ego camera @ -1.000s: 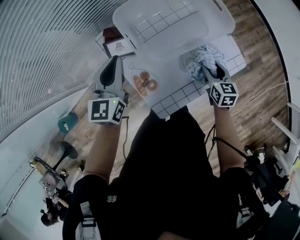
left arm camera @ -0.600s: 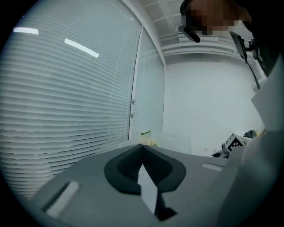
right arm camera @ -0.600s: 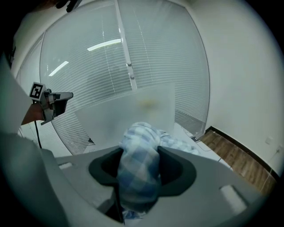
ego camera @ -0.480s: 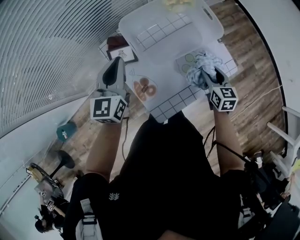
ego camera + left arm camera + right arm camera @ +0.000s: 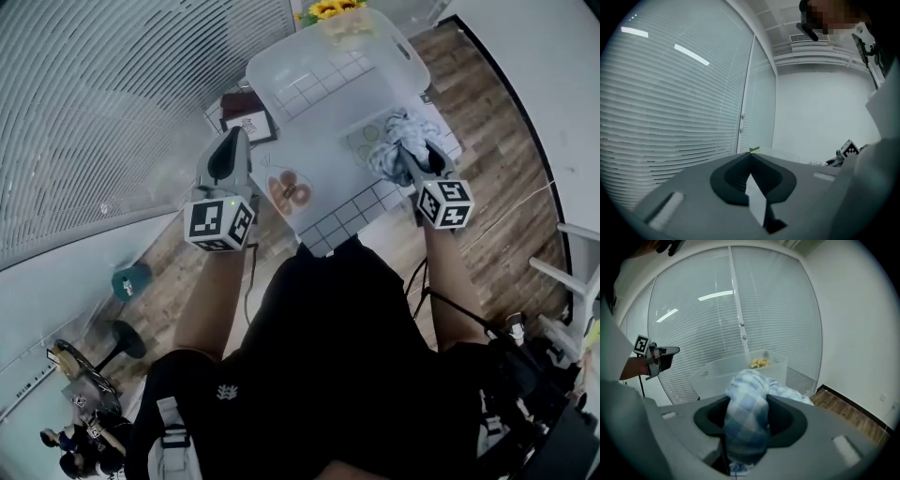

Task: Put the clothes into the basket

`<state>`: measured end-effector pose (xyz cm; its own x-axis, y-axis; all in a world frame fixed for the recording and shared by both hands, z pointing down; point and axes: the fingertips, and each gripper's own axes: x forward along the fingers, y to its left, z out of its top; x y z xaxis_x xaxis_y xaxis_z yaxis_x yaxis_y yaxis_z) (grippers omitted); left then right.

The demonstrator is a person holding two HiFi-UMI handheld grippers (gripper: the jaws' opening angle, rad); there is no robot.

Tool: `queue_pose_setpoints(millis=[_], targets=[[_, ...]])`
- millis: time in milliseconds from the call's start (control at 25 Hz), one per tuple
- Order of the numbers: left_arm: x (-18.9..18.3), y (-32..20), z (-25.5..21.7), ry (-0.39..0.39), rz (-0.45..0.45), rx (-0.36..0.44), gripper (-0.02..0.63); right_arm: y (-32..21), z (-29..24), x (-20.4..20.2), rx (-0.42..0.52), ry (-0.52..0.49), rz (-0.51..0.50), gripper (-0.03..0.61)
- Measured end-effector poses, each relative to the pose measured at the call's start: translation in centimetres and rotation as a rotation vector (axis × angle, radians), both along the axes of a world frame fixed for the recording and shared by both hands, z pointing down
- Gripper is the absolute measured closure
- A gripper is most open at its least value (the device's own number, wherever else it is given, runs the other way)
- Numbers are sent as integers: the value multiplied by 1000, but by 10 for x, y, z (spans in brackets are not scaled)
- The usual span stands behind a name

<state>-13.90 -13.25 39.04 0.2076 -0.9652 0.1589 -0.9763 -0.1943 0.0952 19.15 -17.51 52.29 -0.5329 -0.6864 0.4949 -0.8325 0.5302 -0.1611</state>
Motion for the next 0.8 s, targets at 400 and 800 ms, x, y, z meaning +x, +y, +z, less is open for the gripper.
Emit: queue_pose_setpoints(millis=[400, 800], targets=[[14, 8, -32, -20, 31, 52, 606, 1, -50, 14, 76, -10, 23, 376], [6, 17, -53, -40, 18, 87, 606, -5, -86, 13, 125, -17, 19, 376]])
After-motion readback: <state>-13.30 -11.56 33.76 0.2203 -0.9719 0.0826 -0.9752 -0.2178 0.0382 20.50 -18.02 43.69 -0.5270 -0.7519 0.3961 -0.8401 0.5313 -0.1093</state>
